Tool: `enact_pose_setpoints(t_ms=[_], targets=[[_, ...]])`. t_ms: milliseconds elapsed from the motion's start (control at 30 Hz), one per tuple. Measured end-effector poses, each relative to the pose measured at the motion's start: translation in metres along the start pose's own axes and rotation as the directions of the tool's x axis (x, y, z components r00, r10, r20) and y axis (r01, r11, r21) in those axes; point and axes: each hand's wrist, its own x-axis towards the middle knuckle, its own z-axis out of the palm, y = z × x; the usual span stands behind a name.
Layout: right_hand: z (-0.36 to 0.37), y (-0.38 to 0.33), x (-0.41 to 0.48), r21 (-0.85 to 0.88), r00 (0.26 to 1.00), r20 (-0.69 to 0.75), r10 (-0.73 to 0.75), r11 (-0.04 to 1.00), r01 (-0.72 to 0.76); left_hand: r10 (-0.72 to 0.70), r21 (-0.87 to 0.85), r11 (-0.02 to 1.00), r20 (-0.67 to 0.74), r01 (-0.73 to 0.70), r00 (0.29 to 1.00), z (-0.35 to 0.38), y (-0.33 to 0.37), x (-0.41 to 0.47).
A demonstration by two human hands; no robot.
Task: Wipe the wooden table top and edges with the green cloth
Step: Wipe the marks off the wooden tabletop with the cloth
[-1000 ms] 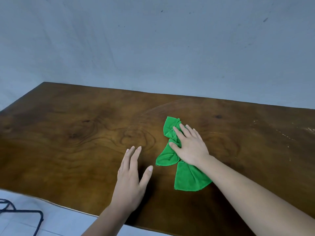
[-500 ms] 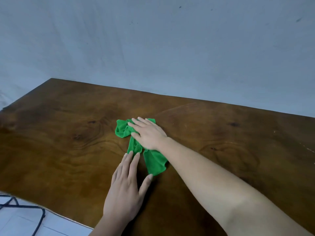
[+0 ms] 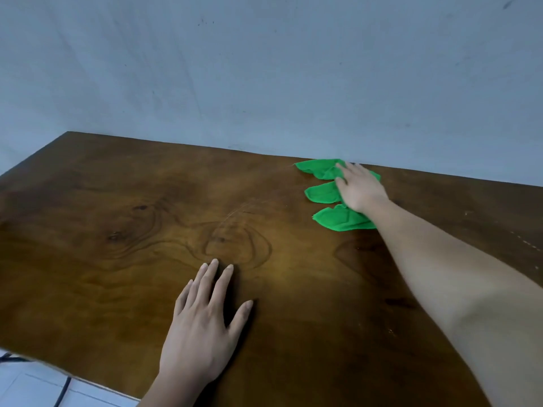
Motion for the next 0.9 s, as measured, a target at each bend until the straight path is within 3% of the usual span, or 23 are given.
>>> enact_pose_setpoints(t_ms=[133, 267, 333, 433, 600, 800, 900], targets=[[-0.003, 0.051, -0.014, 0.012, 0.984, -0.035, 0.176, 0.984, -0.176, 0.004, -0.006, 1.0, -0.001, -0.004, 1.0, 0.0, 0.002, -0.001], [0.006, 0.029, -0.011, -0.019, 0.953, -0.038, 0.3, 0.954, -0.301, 0.003, -0.015, 1.0, -0.019, -0.003, 1.0, -0.001, 0.002, -0.003], [0.01, -0.012, -0.011, -0.049, 0.974, -0.026, 0.224, 0.973, -0.225, 0.0, -0.031, 1.0, -0.026, -0.001, 1.0, -0.002, 0.004, -0.004], [0.022, -0.102, -0.026, -0.035, 0.999, 0.027, -0.045, 0.998, 0.046, -0.002, -0.065, 0.998, -0.055, -0.002, 0.998, -0.003, 0.004, -0.007], [0.045, -0.224, -0.081, 0.01, 0.922, 0.126, -0.365, 0.93, 0.367, 0.012, -0.121, 0.992, -0.141, -0.029, 0.99, -0.002, 0.001, -0.011], [0.061, -0.23, -0.143, 0.019, 0.786, 0.207, -0.582, 0.806, 0.592, -0.023, -0.212, 0.977, -0.231, -0.027, 0.973, -0.002, -0.003, -0.013], [0.054, -0.195, -0.163, 0.074, 0.829, 0.161, -0.536, 0.844, 0.531, -0.022, -0.213, 0.977, -0.215, -0.025, 0.976, -0.003, -0.002, -0.014]])
